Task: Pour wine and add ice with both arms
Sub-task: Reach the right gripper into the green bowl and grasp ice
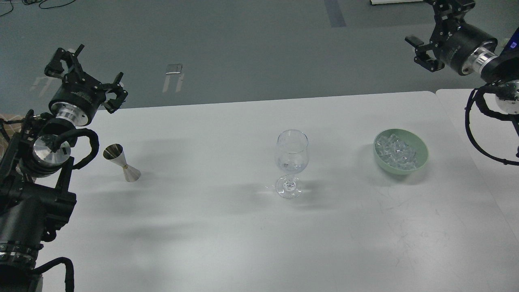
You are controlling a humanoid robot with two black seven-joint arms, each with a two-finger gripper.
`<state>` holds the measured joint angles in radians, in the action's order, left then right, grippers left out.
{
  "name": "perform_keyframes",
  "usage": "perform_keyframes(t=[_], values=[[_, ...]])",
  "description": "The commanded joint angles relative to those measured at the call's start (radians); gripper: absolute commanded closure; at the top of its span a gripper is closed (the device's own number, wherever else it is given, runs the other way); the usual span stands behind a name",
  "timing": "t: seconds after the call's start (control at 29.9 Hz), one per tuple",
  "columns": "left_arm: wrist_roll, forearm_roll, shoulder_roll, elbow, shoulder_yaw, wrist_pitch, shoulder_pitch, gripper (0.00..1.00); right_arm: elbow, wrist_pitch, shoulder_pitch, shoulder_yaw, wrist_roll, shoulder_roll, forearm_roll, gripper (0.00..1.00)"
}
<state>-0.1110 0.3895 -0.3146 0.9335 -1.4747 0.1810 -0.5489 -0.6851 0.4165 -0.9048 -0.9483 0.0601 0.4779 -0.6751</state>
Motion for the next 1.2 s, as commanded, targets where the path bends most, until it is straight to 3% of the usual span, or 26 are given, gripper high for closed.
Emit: perform_keyframes(t=[0.0, 0.2, 0.33, 0.53, 0.64, 0.87, 1.17], values=[[-0.001, -0.001, 0.017, 0.001, -0.001, -0.005, -0.008, 0.02, 0.001, -0.001, -0.055, 0.103, 0.003, 0.021, -0.033, 0.0], [-0.012, 0.002, 0.012, 0.001, 0.004, 0.026, -0.003, 0.02, -0.005, -0.005, -0.144, 0.262, 0.012, 0.067, -0.242, 0.0], [-0.016, 0.002, 0.012, 0.001, 0.011, 0.029, 0.003, 0.02, -0.023, -0.004, -0.161, 0.351, 0.06, 0.068, -0.36, 0.0], [-0.018, 0.0, 0.005, 0.001, 0.011, 0.034, -0.002, 0.02, -0.043, -0.004, -0.239, 0.506, 0.066, 0.077, -0.552, 0.0], [-0.018, 0.0, 0.005, -0.001, 0.011, 0.032, -0.005, 0.02, -0.054, -0.001, -0.253, 0.572, 0.087, 0.113, -0.566, 0.0], [-0.015, 0.0, 0.009, -0.001, 0.011, 0.048, 0.0, 0.02, -0.103, -0.007, -0.307, 0.697, 0.089, 0.114, -0.567, 0.0], [-0.016, 0.002, 0.003, -0.002, 0.019, 0.054, 0.015, 0.01, -0.175, -0.002, -0.301, 0.79, 0.087, 0.16, -0.592, 0.17]])
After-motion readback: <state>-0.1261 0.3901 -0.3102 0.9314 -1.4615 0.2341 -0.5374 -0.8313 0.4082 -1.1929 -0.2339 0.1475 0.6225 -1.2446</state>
